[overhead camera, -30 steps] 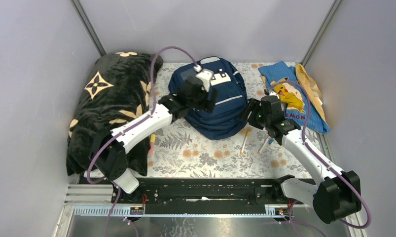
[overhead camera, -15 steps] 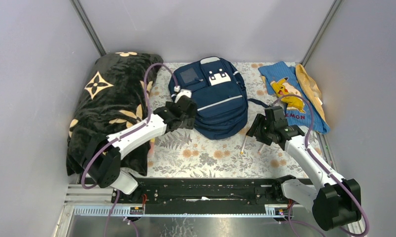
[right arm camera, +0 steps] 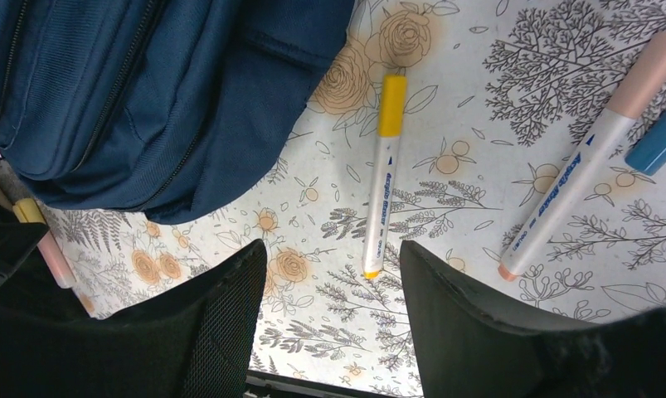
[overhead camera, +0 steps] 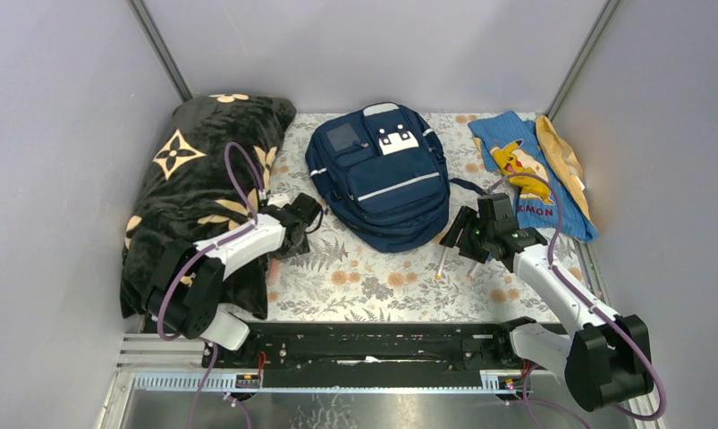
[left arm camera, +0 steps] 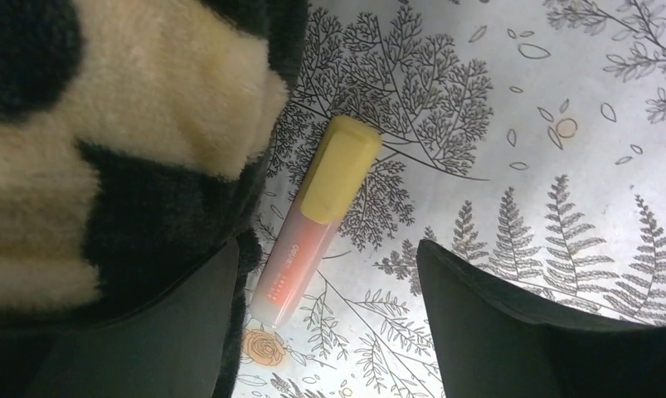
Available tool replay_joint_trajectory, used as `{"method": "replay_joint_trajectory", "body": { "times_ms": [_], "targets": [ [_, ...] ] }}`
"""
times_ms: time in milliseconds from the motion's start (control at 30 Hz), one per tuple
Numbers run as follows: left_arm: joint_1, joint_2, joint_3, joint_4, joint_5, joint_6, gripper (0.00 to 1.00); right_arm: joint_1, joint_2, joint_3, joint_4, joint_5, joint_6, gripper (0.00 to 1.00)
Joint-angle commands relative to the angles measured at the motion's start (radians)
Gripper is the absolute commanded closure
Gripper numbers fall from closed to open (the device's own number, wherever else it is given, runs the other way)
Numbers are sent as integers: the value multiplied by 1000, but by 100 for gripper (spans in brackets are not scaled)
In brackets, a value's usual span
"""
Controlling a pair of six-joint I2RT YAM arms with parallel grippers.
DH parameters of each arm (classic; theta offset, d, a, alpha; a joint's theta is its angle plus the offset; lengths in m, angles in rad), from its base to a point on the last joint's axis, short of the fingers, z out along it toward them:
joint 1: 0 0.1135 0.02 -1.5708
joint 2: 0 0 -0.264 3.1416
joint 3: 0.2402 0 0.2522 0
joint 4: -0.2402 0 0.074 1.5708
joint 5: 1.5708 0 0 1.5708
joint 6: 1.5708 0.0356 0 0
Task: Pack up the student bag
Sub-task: Move the stationery to the center of the board.
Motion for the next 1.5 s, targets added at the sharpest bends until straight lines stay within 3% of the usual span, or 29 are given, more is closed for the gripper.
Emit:
{"method": "replay_joint_trajectory", "body": {
  "times_ms": [0,167,400,567,633,733,867,1033,1233,1333,1367,1467],
  "targets": [
    [70,-25,-31,73,27,-21,15,4,8,-12,56,-49,16,33],
    [137,-11,-48,144,110,28,18,5,5,-18,61,-56,17,33],
    [190,-7,-110,192,251,10,41,4,5,-23,68,-57,18,32],
    [190,-9,-149,222,328,4,42,5,11,-19,76,-59,17,32],
    [185,-8,-158,235,366,-1,50,5,15,-16,78,-61,18,32],
    [148,-16,-158,242,389,-27,64,3,17,-13,80,-65,18,32],
    [51,-8,-136,241,412,-83,77,4,18,-2,75,-68,12,32],
    [-90,25,-96,265,448,-155,85,5,16,14,68,-73,-20,32],
    [-277,141,19,354,500,-232,84,7,15,16,62,-74,-32,32],
    [-342,213,66,455,592,-268,84,10,17,1,84,-76,-29,31],
    [-352,230,85,466,604,-265,82,11,20,0,87,-75,-27,31],
    [-362,239,110,453,608,-251,64,17,14,7,76,-67,-31,29]
  ]
}}
